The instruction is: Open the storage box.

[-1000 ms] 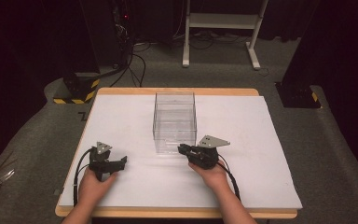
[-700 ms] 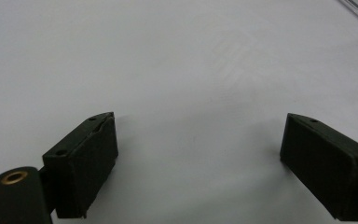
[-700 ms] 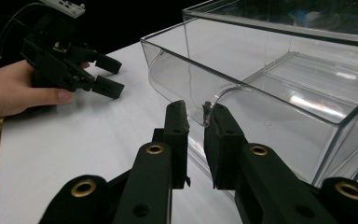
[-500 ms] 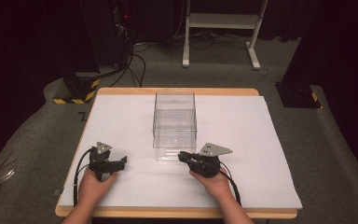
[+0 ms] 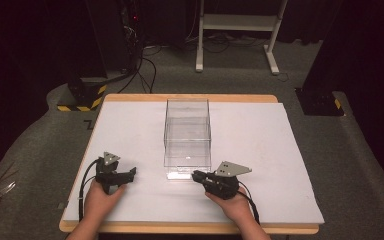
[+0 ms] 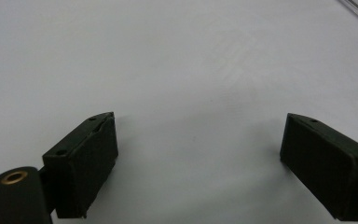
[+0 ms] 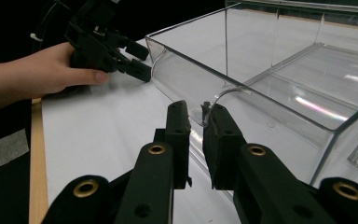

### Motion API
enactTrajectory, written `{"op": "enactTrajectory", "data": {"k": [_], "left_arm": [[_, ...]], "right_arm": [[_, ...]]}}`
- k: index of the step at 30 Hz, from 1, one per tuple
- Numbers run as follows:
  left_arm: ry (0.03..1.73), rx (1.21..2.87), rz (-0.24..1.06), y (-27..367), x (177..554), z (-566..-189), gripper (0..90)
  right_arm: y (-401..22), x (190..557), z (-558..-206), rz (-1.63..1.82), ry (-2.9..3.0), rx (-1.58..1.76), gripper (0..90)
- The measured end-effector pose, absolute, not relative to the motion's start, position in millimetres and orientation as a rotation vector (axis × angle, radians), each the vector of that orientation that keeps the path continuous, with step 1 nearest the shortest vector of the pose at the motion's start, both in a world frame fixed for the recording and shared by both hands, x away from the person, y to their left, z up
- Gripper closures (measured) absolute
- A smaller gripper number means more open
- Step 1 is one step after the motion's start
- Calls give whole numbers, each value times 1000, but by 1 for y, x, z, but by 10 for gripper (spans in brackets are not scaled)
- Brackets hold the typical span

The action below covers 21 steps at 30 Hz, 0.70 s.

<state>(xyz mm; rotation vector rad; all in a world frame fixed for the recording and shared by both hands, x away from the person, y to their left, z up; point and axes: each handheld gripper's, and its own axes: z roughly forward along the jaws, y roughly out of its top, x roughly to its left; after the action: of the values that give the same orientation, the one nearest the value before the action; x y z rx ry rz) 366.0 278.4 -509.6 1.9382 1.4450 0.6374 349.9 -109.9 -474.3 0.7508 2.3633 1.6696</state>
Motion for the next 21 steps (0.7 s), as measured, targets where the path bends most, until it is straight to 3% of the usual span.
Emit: {"op": "enactTrajectory", "data": {"k": [21], "left_arm": [[1443,1939,641,278,366,-510,116]], "right_arm": [[-120,328,-480,1695,2399,677,811]]}}
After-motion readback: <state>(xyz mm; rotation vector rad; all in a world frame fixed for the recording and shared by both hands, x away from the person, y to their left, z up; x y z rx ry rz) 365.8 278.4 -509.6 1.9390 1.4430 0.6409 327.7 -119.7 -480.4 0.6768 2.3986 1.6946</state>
